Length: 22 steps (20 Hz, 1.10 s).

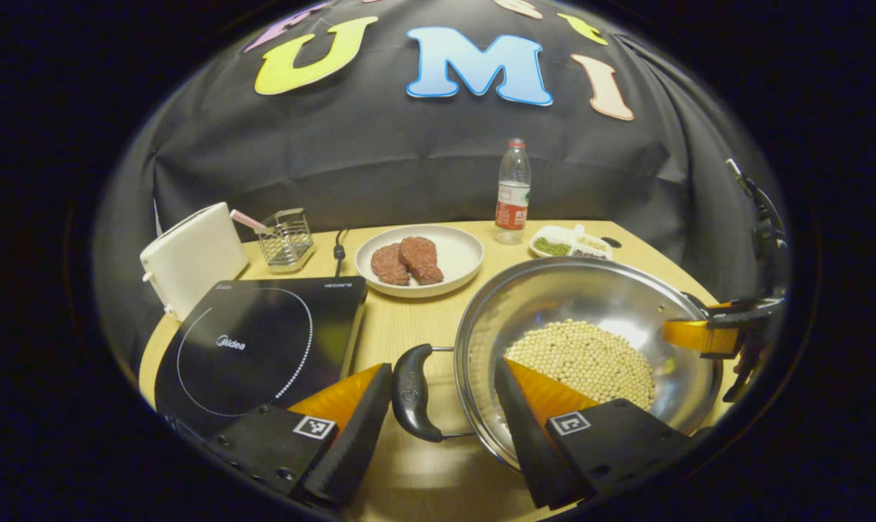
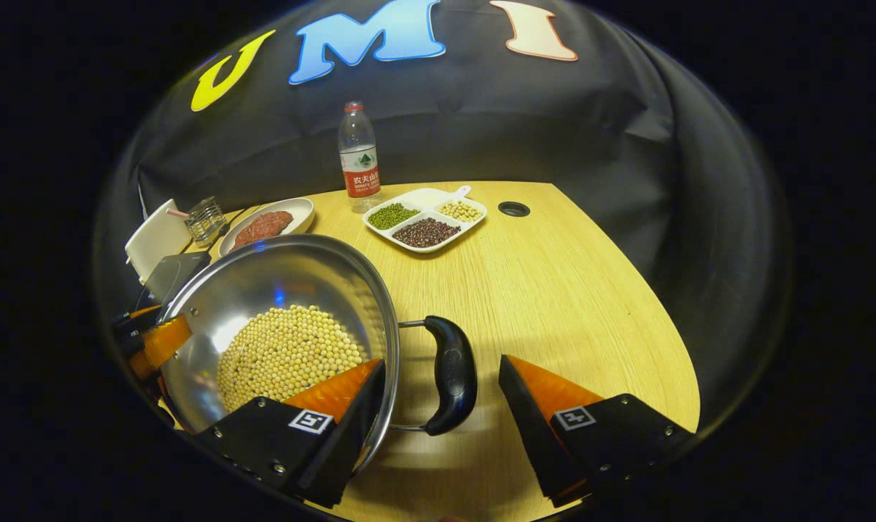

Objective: First push the handle of the pot to place it horizontally, then grasp the pot with both hands and set it on the induction cooktop.

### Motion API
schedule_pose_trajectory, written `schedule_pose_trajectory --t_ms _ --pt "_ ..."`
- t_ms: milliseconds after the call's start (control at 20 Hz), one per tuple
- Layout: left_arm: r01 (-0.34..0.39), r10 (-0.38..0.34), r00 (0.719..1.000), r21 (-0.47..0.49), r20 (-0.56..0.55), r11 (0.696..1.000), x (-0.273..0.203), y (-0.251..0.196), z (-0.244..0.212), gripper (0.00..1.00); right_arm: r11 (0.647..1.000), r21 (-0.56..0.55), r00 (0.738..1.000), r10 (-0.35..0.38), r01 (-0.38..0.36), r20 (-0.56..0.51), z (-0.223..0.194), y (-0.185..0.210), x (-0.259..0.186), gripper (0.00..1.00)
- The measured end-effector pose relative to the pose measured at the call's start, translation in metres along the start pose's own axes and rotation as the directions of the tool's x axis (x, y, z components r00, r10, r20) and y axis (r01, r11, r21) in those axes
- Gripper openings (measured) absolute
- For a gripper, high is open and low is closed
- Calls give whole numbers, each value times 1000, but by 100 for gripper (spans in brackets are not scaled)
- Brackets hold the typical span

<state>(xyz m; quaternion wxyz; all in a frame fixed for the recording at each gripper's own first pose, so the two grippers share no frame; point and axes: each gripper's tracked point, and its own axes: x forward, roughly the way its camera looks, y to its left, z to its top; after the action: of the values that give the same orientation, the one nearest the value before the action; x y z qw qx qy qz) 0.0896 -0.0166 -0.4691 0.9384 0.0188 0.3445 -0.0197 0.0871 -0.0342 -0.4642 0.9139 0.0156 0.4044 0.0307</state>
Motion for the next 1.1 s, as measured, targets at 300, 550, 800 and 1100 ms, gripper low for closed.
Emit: schedule_pose_trajectory --t_ms 300,550,800,1100 --pt "-9 9 1000 10 -15 1000 1 4 1 77 998 -23 998 53 -54 -41 -2 11 7 69" --pt "-11 12 1000 22 -28 1000 4 3 4 70 999 7 996 53 -53 -67 -5 11 7 63" --pt "-21 23 998 29 -57 999 -5 4 3 64 997 61 994 55 -50 -92 -7 13 -1 58" --pt "3 -2 999 11 -46 1000 -27 19 21 64 998 63 997 30 -25 -76 4 27 -30 58"
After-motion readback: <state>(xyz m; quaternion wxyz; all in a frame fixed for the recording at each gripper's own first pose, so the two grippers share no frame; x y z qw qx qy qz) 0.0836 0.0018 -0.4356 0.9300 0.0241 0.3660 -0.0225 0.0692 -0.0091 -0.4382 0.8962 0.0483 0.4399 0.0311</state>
